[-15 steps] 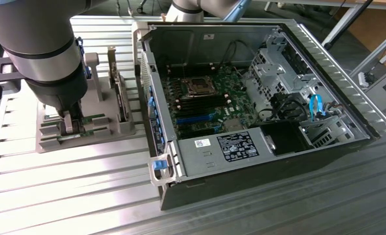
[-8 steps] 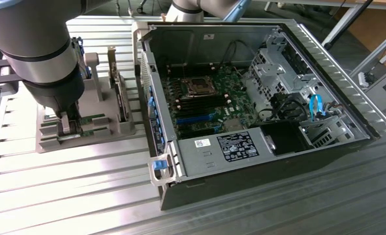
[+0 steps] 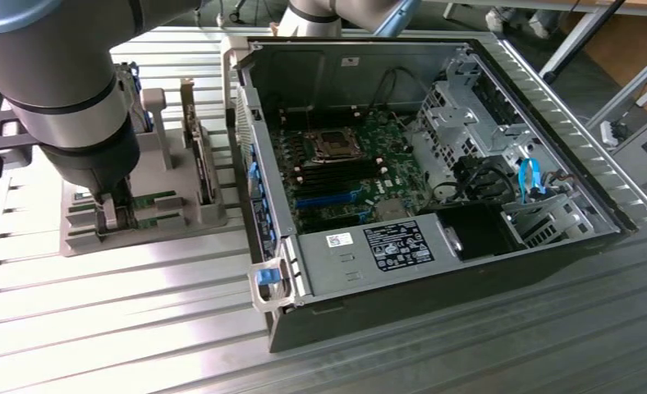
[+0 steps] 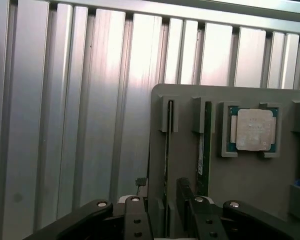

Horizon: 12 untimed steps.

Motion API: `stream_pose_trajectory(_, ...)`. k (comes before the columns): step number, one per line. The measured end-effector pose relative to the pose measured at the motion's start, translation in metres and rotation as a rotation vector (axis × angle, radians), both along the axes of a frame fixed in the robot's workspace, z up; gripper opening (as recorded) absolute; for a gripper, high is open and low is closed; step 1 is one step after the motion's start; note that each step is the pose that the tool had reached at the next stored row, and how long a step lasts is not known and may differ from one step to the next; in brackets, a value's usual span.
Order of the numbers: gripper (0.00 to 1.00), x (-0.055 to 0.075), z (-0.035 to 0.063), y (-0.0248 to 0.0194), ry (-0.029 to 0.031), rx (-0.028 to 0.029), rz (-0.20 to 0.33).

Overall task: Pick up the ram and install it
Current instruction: 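Pick up the ram and move it above insertion slot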

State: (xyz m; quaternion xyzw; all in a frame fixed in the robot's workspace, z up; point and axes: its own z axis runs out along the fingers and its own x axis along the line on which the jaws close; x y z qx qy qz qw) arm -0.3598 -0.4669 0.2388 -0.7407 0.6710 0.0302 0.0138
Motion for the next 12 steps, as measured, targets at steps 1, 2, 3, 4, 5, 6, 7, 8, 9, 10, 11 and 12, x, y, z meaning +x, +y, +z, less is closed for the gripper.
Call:
stream_pose_trajectory(1,0.35,0.0,-0.0021,0.0,0.0,0.0,0.001)
stream_pose_trajectory(2,0.35,0.0,-0.004,0.0,0.0001,-0.0001,0.001)
stream_pose_trajectory(3,0.35,0.0,-0.0053,0.0,0.0,0.0,0.001)
stream_pose_trajectory(4,0.35,0.0,-0.0062,0.0001,0.0,0.0,0.001)
stream_pose_trajectory(5,0.35,0.0,-0.0073,0.0001,0.0001,-0.0001,0.002)
stream_pose_trajectory(6,0.35,0.0,-0.0099,0.0001,0.0,0.0,0.002)
stream_pose_trajectory(7,0.35,0.0,-0.0112,0.0002,0.0,0.0,0.002)
stream_pose_trajectory(8,0.35,0.0,-0.0121,0.0004,0.0,0.0,0.003)
stream_pose_trajectory(9,0.35,0.0,-0.0138,0.0008,0.0,0.0,0.004)
stream_pose_trajectory(10,0.35,0.0,-0.0152,0.0019,0.0002,-0.0002,0.007)
stream_pose_trajectory(11,0.35,0.0,-0.0163,0.0035,0.0001,-0.0001,0.01)
stream_pose_trajectory(12,0.35,0.0,-0.0172,0.0052,0.0,0.0,0.013)
